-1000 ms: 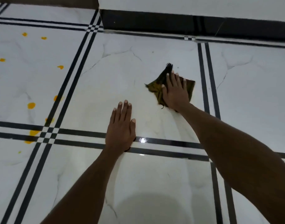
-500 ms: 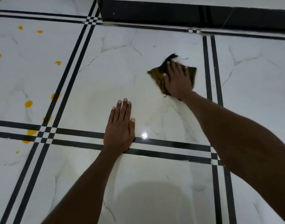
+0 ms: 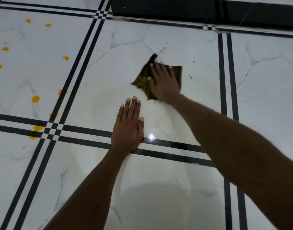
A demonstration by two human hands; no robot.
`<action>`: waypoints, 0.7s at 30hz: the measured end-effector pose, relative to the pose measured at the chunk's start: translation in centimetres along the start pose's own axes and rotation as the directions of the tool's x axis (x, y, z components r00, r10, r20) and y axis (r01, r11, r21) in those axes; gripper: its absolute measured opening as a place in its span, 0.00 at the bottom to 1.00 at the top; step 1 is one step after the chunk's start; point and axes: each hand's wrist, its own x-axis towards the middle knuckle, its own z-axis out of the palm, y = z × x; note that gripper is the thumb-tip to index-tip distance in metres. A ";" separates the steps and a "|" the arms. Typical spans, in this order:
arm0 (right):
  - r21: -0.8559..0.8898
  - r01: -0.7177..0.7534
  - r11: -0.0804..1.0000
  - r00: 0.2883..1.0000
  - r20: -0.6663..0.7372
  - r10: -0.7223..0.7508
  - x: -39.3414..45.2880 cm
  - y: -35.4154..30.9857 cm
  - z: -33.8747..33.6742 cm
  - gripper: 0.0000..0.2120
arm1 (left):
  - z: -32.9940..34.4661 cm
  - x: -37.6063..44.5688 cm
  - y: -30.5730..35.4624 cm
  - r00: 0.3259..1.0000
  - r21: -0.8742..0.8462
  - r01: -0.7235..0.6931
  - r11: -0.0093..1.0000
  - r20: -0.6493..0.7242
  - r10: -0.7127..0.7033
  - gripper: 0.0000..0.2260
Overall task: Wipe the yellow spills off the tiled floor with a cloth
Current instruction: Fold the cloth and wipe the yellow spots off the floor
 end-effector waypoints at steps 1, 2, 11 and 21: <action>-0.005 0.091 0.996 0.996 0.008 -0.091 -1.1 -1.3 0.6 0.32 | -0.1 0.1 0.1 1.000 -0.010 0.004 1.000 -0.002 -0.004 0.28; -0.006 0.174 0.985 0.985 0.011 -0.174 -2.6 -2.0 0.8 0.31 | -0.4 0.1 0.1 1.000 -0.019 0.013 1.000 -0.007 -0.013 0.27; 0.007 -0.077 0.997 0.997 0.007 0.077 -5.9 5.8 -1.1 0.33 | 0.0 -0.4 0.1 1.000 -0.026 -0.016 1.000 -0.004 0.016 0.28; 0.210 0.247 0.946 0.942 0.178 -0.285 -11.1 -3.6 0.3 0.34 | -5.1 -2.1 -1.8 0.910 -0.412 0.388 0.824 0.032 -0.413 0.24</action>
